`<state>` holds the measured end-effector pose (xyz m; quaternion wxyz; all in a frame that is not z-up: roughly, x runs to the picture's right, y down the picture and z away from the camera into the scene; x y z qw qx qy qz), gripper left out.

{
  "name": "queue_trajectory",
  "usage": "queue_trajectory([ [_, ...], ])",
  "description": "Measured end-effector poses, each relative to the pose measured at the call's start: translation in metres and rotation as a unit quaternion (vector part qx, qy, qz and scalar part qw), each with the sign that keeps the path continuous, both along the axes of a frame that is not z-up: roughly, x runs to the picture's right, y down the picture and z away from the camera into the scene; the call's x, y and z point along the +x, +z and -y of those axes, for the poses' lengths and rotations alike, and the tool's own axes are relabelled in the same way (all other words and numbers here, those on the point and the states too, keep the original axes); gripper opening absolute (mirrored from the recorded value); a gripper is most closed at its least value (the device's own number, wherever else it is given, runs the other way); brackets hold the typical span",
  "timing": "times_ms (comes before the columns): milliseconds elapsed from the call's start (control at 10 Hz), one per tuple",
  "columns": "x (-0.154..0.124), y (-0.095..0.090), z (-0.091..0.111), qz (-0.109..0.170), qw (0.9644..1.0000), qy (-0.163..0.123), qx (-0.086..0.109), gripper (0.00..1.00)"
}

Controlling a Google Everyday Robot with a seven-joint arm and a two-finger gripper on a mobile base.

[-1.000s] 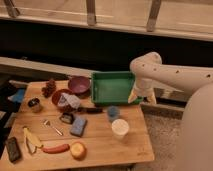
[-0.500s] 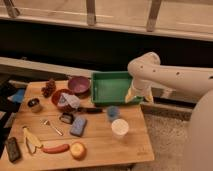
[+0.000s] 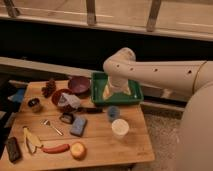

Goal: Place brush in plastic cup

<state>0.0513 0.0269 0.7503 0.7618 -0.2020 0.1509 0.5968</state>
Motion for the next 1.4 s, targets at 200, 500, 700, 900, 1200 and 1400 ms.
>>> queue_trajectory([
  [200, -0.042, -0.022, 0.003, 0.071, 0.9963, -0.048, 0.004, 0.80],
  [500, -0.058, -0.032, 0.003, 0.099, 0.9928, -0.067, 0.007, 0.80],
  [700, -0.055, -0.030, 0.003, 0.106, 0.9914, -0.075, 0.011, 0.80],
  [900, -0.078, -0.027, 0.000, 0.129, 0.9866, -0.099, 0.018, 0.80],
  [1200, -0.145, -0.014, 0.002, 0.175, 0.9747, -0.136, 0.030, 0.80],
  [1400, -0.194, -0.003, 0.001, 0.219, 0.9599, -0.172, 0.034, 0.80],
])
